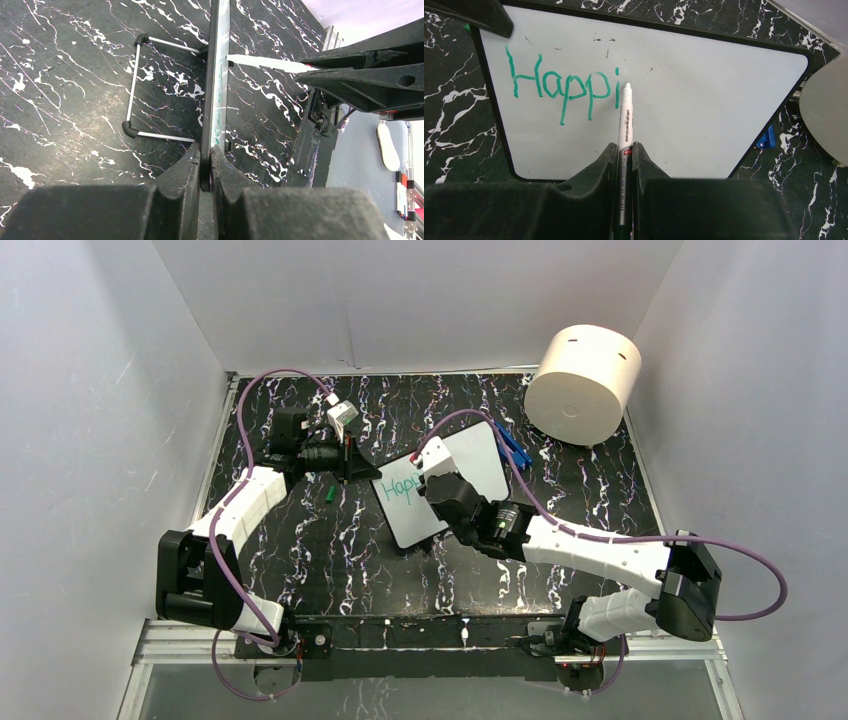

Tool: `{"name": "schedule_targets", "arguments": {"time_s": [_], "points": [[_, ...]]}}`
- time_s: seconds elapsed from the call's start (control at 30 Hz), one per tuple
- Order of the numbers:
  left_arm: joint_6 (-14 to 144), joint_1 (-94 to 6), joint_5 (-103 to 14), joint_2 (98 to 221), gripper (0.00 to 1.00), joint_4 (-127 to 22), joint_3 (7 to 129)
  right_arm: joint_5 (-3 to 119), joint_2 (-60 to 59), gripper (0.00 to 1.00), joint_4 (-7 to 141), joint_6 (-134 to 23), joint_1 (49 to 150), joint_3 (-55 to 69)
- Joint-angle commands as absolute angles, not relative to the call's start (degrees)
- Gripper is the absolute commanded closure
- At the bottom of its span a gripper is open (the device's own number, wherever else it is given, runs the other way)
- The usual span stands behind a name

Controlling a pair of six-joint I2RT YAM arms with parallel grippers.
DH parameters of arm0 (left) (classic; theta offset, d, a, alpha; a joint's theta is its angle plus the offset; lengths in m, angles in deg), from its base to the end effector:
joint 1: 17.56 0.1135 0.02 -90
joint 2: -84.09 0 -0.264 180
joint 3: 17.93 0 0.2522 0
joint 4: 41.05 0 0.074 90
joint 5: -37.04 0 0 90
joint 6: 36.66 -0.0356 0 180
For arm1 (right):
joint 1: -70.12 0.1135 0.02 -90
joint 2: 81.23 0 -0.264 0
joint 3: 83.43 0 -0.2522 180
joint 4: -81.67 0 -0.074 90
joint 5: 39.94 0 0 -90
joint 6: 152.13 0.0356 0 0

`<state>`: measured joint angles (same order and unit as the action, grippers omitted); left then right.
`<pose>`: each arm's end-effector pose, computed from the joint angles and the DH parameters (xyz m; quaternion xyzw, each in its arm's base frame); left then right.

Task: Write a sentence on the whiteboard

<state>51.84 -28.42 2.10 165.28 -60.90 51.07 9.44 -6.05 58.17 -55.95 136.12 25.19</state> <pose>0.2951 -0.0863 0.2711 0.3062 0.7471 -0.4380 0.3952 0.1407 0.2591 0.3057 -0.2428 0.7843 0.0479 0.5689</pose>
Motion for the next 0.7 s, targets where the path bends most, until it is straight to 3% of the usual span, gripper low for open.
{"name": "schedule_targets", "arguments": {"time_s": [0.0,0.67], "points": [[49.09,-29.25,-2.68,166.88,1.0,-64.49,50.8,7.74,-6.54,1.0,62.56,-56.76,135.36,25.62],[49.1,-29.25,-2.61,166.96,1.0,-64.66,50.92,10.07,-3.98,1.0,60.17,-56.4,134.52,24.55]]}}
